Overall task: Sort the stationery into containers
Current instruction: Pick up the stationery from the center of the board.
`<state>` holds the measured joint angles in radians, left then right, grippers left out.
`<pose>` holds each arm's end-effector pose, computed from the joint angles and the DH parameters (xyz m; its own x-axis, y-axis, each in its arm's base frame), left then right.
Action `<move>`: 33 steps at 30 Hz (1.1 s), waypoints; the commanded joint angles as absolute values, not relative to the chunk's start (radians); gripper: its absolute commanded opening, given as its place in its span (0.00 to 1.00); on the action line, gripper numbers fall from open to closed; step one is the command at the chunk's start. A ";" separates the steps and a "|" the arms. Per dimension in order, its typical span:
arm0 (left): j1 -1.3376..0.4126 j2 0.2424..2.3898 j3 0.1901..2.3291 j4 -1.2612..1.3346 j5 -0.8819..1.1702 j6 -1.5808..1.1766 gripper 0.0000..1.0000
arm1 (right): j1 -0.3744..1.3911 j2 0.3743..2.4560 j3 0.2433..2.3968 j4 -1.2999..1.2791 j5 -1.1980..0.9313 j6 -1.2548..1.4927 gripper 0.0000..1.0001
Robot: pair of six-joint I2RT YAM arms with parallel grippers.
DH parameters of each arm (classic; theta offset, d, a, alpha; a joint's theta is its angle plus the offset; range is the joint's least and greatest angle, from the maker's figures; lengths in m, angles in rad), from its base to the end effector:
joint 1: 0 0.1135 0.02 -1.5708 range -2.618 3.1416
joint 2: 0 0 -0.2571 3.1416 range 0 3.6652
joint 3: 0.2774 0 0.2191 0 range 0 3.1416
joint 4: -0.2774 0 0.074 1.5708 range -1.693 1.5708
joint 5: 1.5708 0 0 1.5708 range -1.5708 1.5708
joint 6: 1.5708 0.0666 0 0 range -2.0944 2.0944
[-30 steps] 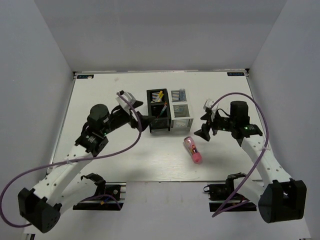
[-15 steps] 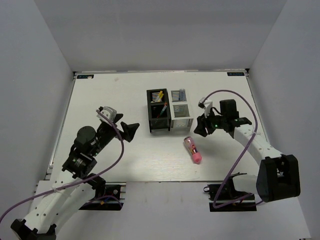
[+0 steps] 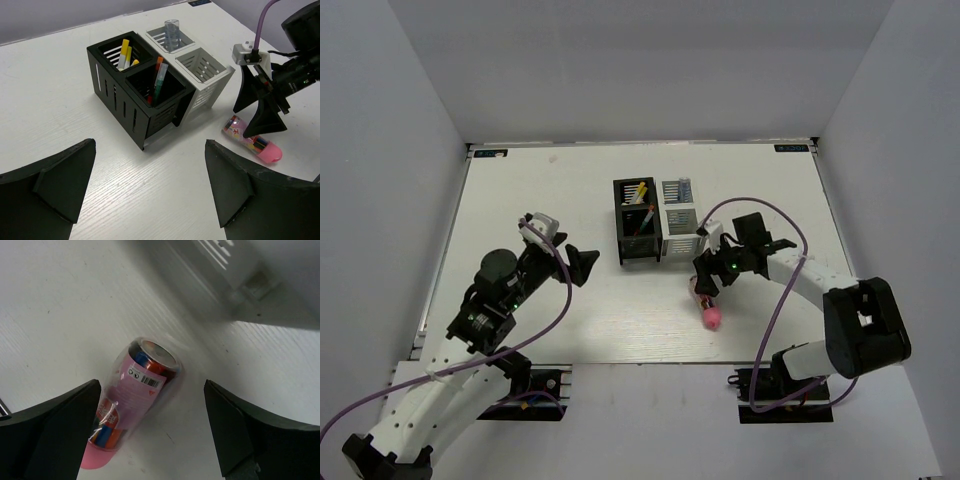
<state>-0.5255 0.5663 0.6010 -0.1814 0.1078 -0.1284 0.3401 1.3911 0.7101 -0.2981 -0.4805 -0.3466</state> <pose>0.1264 -0.0816 0.2982 -0.2011 -0.0306 -0.9791 0.5698 0.8094 -0.1423 0.2252 0.1123 0.1700 -0.5529 -0.5152 -0.6549 -0.7726 0.6113 0.1714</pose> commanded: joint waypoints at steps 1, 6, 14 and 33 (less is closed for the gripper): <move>-0.520 0.574 0.607 -0.196 0.106 -0.124 1.00 | 0.373 1.407 0.698 -0.253 -0.448 -0.328 0.90; -0.520 0.574 0.607 -0.196 0.115 -0.115 1.00 | 0.397 1.428 0.696 -0.229 -0.452 -0.311 0.90; -0.520 0.583 0.607 -0.196 0.115 -0.115 1.00 | 0.440 1.388 0.680 -0.241 -0.390 -0.308 0.78; -0.520 0.572 0.607 -0.196 0.115 -0.106 1.00 | 0.528 1.470 0.794 -0.485 -0.464 -0.425 0.10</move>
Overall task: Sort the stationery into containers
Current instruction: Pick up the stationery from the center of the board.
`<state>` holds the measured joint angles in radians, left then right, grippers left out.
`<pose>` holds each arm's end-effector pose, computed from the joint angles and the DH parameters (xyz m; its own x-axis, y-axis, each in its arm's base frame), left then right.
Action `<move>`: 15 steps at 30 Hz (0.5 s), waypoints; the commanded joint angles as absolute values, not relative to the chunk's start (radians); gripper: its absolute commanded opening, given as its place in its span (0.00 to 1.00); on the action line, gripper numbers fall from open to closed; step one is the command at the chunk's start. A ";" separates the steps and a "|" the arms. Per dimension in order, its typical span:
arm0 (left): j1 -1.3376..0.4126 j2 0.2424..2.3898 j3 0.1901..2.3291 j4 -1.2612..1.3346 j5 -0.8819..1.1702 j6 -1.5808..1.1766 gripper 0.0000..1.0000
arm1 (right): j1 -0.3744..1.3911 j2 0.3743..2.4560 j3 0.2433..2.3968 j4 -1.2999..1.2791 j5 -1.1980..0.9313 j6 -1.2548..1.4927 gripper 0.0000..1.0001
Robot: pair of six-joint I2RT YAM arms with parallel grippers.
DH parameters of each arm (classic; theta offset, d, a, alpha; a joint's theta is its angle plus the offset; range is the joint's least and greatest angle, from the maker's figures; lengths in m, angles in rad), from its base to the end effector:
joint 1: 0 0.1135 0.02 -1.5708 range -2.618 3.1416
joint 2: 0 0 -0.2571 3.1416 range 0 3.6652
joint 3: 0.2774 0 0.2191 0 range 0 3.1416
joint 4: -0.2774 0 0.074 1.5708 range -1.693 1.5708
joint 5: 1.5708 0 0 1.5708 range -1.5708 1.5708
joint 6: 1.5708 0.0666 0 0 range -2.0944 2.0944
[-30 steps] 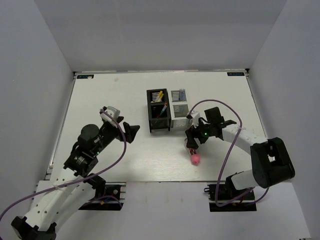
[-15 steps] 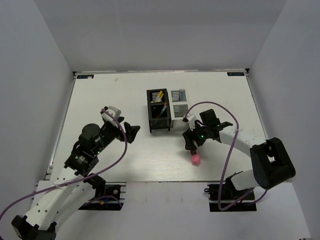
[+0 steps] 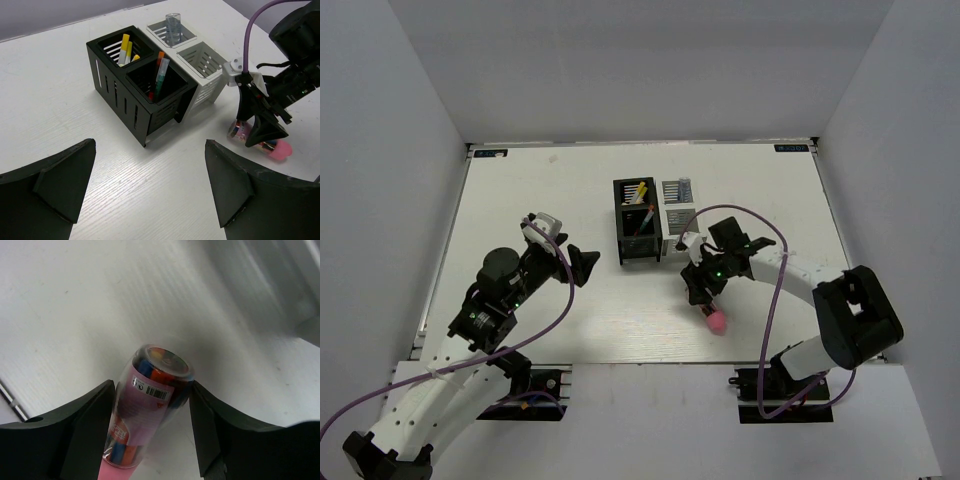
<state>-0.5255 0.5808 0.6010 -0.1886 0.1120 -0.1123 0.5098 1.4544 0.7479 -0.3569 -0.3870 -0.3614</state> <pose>0.1284 -0.0831 0.2953 -0.2106 -0.0066 -0.9775 0.5738 0.8087 -0.1291 0.2106 0.1465 0.1591 -0.4972 -0.6531 -0.5712 -0.8422 0.5216 0.1367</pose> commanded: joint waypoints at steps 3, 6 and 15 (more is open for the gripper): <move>-0.520 0.572 0.607 -0.196 0.115 -0.106 1.00 | 0.531 1.409 0.874 -0.557 -0.555 -0.488 0.00; -0.520 0.572 0.607 -0.196 0.115 -0.106 1.00 | 0.532 1.324 0.964 -0.592 -0.618 -0.525 0.00; -0.520 0.572 0.598 -0.196 0.124 -0.097 1.00 | 0.523 1.256 1.163 -0.621 -0.726 -0.523 0.00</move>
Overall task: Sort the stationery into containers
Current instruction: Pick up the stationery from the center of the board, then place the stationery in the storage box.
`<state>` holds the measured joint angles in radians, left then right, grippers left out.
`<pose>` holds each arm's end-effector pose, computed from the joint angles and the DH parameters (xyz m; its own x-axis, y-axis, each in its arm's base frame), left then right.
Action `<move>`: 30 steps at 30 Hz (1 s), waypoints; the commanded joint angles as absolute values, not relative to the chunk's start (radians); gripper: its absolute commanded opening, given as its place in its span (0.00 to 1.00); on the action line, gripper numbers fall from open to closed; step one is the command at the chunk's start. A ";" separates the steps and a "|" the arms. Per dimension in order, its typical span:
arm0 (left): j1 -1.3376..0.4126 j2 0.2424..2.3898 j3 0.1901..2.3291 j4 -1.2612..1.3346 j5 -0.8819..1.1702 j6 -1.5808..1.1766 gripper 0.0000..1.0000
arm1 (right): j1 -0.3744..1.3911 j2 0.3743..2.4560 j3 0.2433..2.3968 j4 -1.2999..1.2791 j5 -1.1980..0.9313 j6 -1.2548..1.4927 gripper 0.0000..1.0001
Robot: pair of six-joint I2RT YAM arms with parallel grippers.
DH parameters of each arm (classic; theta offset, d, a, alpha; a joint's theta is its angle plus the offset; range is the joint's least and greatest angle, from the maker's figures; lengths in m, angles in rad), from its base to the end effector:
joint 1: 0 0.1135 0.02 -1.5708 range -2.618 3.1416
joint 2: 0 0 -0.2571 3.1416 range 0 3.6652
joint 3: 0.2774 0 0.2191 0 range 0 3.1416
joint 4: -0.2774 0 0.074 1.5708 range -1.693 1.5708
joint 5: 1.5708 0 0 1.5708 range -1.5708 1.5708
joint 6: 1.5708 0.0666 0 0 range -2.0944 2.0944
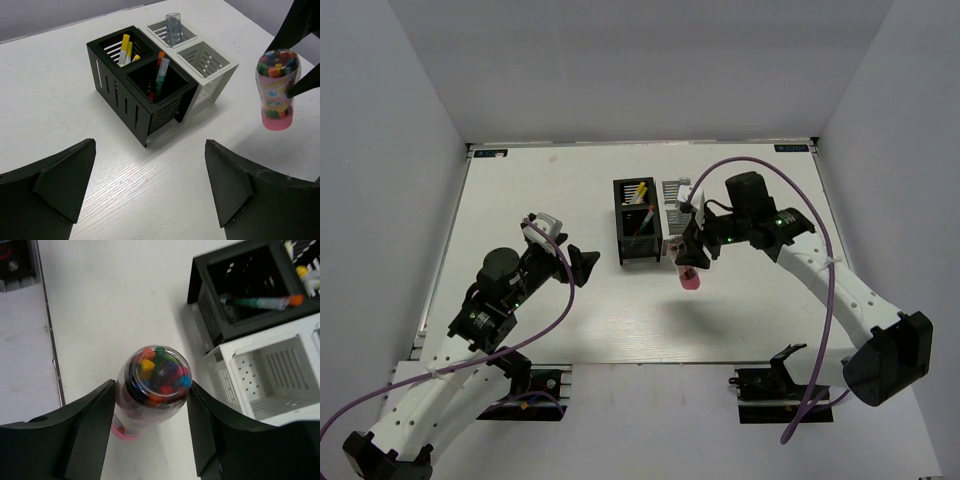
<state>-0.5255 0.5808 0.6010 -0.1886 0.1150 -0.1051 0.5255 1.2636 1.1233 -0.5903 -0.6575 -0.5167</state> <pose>0.1283 -0.0832 0.2953 -0.2067 -0.0006 -0.9784 0.5777 0.8070 -0.1225 0.1990 0.1625 0.3039 -0.1113 -0.5165 -0.8490 -0.9728 0.2315 -0.0133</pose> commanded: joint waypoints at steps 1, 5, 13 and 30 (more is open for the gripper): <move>-0.520 0.572 0.598 -0.196 0.124 -0.097 1.00 | 0.523 1.253 1.193 -0.614 -0.724 -0.523 0.00; -0.520 0.563 0.598 -0.196 0.124 -0.097 1.00 | 0.519 1.230 1.224 -0.525 -0.660 -0.502 0.00; -0.520 0.563 0.598 -0.196 0.124 -0.097 1.00 | 0.489 1.252 1.268 -0.273 -0.552 -0.499 0.00; -0.520 0.554 0.598 -0.196 0.124 -0.097 1.00 | 0.374 1.488 1.247 -0.043 -0.604 -0.454 0.00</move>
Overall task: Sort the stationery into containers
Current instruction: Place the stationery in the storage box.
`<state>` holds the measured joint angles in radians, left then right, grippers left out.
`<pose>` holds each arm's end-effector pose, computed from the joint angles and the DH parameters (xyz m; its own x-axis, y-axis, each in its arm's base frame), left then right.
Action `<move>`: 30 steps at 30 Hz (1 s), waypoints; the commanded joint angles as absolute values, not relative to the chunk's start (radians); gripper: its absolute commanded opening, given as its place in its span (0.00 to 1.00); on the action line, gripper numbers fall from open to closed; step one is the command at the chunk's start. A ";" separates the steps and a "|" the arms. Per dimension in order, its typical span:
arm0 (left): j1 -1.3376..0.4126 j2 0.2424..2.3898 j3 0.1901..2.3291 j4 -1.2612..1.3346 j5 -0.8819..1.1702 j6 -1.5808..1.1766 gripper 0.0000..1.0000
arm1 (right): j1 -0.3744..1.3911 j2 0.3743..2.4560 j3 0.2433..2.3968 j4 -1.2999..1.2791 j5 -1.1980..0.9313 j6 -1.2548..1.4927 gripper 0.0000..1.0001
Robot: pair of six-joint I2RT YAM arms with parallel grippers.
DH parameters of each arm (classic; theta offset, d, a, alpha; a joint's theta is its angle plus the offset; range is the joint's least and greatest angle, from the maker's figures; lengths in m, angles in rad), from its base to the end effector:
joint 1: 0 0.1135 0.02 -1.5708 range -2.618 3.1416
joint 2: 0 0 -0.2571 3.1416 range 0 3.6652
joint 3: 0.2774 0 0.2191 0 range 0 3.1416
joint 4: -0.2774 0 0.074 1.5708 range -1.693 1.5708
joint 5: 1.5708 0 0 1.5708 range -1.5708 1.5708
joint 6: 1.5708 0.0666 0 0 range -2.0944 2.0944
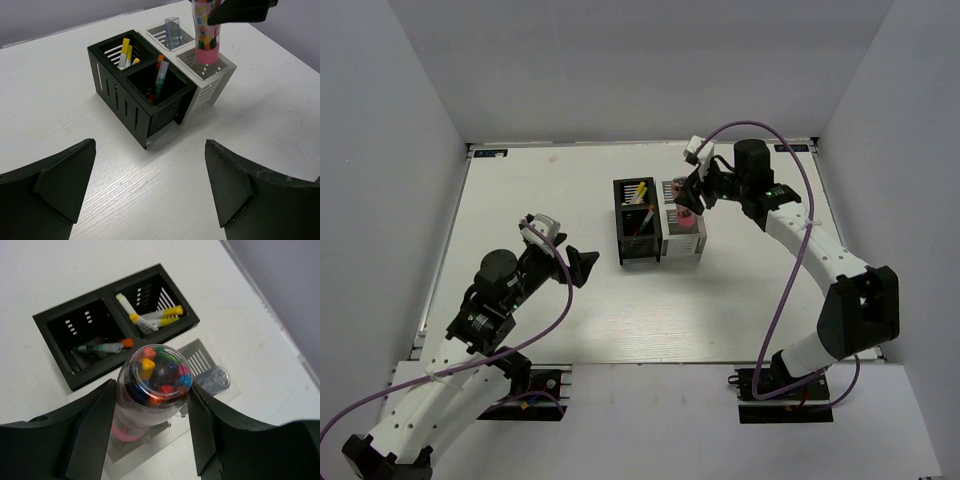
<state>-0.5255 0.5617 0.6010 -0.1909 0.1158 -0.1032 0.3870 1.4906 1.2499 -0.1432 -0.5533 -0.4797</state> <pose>0.1252 -0.0815 0.2975 -0.1915 -0.0073 -0.9815 0.5805 0.8055 -0.1192 0.3012 0.1605 0.3289 0.0487 -0.4041 -0.9134 -0.8452 0.4706 -0.2533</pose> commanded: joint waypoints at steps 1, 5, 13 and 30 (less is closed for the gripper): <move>-0.520 0.554 0.598 -0.196 0.124 -0.097 1.00 | 0.362 1.494 1.247 -0.046 -0.612 -0.451 0.00; -0.520 0.563 0.598 -0.196 0.124 -0.097 1.00 | 0.345 1.526 1.229 -0.076 -0.650 -0.454 0.04; -0.520 0.612 0.598 -0.196 0.124 -0.097 1.00 | 0.336 1.545 1.181 -0.072 -0.663 -0.465 0.57; -0.520 0.774 0.607 -0.187 0.008 -0.178 0.99 | 0.290 1.306 1.103 -0.038 -0.490 -0.371 0.47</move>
<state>-0.5255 0.7300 0.6010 -0.1974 0.0650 -0.1448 0.3099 1.4151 1.1339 -0.1043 -0.5816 -0.4198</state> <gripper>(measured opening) 0.994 0.569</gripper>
